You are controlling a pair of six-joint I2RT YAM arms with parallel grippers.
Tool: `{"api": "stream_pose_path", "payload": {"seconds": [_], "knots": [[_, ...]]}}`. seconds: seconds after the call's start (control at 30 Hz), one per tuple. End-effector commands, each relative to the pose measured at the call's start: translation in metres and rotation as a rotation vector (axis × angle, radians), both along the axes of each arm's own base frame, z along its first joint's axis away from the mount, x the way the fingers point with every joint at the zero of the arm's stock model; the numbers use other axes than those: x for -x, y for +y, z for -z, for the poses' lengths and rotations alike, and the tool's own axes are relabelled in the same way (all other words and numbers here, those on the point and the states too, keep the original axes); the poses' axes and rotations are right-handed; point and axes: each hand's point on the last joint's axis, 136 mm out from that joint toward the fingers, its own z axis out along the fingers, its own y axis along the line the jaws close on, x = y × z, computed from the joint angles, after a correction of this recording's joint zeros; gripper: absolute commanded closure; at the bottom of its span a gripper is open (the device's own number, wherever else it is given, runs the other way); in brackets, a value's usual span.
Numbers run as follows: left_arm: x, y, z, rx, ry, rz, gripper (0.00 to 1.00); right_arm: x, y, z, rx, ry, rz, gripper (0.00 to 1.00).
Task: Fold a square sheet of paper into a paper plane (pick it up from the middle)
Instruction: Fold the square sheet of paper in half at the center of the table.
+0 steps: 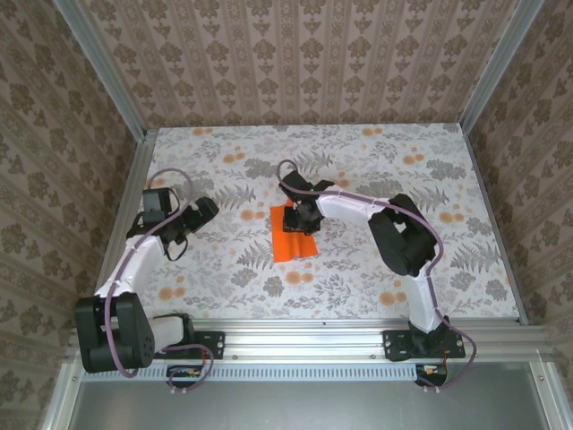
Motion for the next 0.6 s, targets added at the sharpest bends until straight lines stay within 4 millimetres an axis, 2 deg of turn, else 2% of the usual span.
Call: {"api": "stream_pose_path", "payload": {"seconds": [0.0, 0.1, 0.2, 0.33, 0.57], "knots": [[0.0, -0.023, -0.001, 0.097, -0.004, 0.046, 0.0, -0.007, 0.037, -0.069, -0.351, -0.081, -0.038, 0.68], [-0.001, -0.044, -0.001, 0.166, -0.008, 0.097, 0.04, -0.008, 0.041, -0.097, -0.533, -0.104, -0.033, 0.71], [-0.002, -0.065, -0.001, 0.179, -0.022, 0.151, 0.06, -0.008, 0.041, -0.104, -0.638, -0.084, -0.019, 0.71], [-0.003, -0.092, 0.0, 0.198, -0.029, 0.215, 0.09, -0.006, 0.033, -0.082, -0.633, -0.04, -0.005, 0.71], [-0.005, -0.129, 0.018, 0.181, 0.012, 0.295, 0.24, 0.0, 0.019, -0.028, -0.568, 0.048, 0.018, 0.7]]}}
